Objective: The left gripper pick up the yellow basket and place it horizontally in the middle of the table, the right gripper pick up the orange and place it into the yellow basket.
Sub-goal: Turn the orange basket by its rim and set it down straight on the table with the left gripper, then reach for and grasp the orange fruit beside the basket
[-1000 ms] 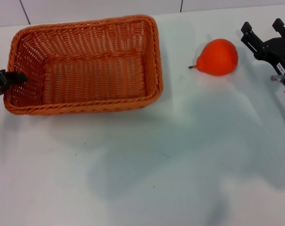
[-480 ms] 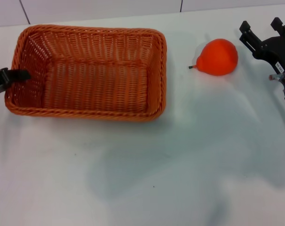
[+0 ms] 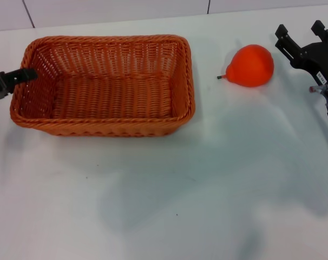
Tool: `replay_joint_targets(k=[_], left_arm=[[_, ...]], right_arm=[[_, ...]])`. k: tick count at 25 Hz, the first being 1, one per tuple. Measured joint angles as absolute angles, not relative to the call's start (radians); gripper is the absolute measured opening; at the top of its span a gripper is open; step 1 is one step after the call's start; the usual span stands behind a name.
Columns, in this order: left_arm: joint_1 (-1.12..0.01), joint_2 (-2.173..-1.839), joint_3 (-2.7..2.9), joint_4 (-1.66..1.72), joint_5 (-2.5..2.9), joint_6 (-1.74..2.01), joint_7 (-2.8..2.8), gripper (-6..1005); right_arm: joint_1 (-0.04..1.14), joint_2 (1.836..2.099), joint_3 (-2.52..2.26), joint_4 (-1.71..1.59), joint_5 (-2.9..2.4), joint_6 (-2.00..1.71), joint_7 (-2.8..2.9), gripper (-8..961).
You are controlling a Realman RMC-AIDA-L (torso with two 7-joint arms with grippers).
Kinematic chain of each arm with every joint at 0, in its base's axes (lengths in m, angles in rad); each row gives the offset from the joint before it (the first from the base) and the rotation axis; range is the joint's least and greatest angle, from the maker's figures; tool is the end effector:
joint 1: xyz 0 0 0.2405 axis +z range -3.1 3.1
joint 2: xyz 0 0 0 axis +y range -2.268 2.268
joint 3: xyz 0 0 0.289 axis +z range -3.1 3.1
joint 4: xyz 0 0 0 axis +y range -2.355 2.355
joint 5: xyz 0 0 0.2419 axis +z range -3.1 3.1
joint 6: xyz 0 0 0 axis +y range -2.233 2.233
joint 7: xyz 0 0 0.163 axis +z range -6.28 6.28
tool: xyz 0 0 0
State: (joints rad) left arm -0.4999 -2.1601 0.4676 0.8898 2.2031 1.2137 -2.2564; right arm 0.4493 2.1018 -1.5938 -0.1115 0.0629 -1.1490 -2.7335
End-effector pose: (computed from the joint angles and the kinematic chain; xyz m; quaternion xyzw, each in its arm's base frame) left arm -0.3580 0.4109 0.0203 -0.6977 -0.6034 -0.2655 0.2804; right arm 0.3732 0.3820 -0.0484 -0.2824 -0.6945 -0.5649 0.3448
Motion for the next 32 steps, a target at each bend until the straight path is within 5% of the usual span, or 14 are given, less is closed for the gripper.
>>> replay_joint_targets(k=[6, 8, 14, 32], left_arm=[[-0.473, -2.16, 0.456, 0.891, 2.107, 1.168, -2.166, 633], [-0.455, -2.16, 0.451, 0.894, 2.038, 1.151, -2.112, 815], [-0.401, -2.158, 0.446, 0.9, 1.815, 1.133, -1.942, 886], [-0.345, -2.163, 0.425, 0.747, 1.413, 1.233, -1.526, 886]], right_arm=[[0.448, 2.103, -1.594, -0.109, 0.063, -1.149, -2.734, 947], [0.448, 2.103, -1.597, -0.109, 0.063, -1.149, -2.734, 947], [0.448, 2.102, -1.612, -0.111, 0.063, -1.157, -2.734, 940], [0.469, 2.098, -1.671, -0.112, 0.056, -0.967, -2.733, 920]])
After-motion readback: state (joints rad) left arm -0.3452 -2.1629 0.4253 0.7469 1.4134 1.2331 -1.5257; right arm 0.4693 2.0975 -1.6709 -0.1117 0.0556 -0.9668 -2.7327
